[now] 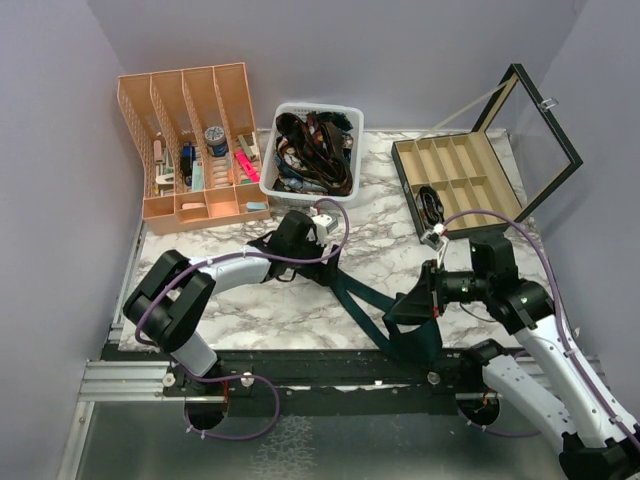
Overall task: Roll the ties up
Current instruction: Flatten out the tie at the center of the board.
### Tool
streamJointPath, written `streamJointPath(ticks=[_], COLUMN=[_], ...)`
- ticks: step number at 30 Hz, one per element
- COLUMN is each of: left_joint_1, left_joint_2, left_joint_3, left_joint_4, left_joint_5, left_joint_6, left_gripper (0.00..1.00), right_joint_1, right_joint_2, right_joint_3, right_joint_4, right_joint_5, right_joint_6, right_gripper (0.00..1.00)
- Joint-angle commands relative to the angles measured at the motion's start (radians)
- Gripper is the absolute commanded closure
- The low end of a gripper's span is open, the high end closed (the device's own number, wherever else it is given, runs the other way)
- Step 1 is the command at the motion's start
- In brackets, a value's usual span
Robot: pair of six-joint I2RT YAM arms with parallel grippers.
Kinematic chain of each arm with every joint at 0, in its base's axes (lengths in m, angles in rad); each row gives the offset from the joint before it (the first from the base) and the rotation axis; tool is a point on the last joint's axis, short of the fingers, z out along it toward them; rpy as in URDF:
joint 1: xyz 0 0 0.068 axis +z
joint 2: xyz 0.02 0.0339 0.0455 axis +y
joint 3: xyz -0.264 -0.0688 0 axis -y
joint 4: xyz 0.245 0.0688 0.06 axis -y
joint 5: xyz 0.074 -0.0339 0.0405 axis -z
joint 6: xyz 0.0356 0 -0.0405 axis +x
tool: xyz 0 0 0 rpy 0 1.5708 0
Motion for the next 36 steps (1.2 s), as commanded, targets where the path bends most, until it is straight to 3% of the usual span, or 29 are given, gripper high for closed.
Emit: streamJointPath(ticks=[1,7,10,15,24,27,31,36], left_joint_1=[0.0,0.001,0.007,0.016,0.029,0.053,0.121,0.185], left_joint_2=[0.003,0.01,0.044,0.084,0.041,-0.033,-0.248,-0.636], left_joint_3=[0.002,0.0,0.019,0.051,0.053,0.016,-0.094,-0.151], left_joint_4=[0.0,0.042,0.026,0.005,0.027,0.024,-0.027,-0.334], left_joint_5=[0.098,0.153,0.182,0.232,0.205,0.144,0.036,-0.184], left_joint_6=[0.071,0.123,0.152,0.187,0.144,0.056,-0.152,-0.381], left_gripper=[0.11,0.1,0.14,0.35,0.85,0.99,1.0,1.0], right_joint_1=[0.002,0.002,0.002,0.001,0.002,0.003,0.002,0.002], right_joint_2=[0.009,0.011,0.016,0.019,0.039,0.059,0.123,0.213], right_joint_3=[-0.004,-0.011,-0.011,-0.009,-0.003,0.006,0.016,0.024], right_joint_4=[0.014,0.018,0.018,0.012,0.01,0.031,0.082,0.151], right_joint_5=[0.039,0.046,0.046,0.054,0.121,0.166,0.175,0.008], right_joint_6=[0.009,0.011,0.008,0.003,0.007,0.019,0.02,-0.006], right_gripper=[0.99,0.99,0.99,0.99,0.99,1.0,1.0,0.99])
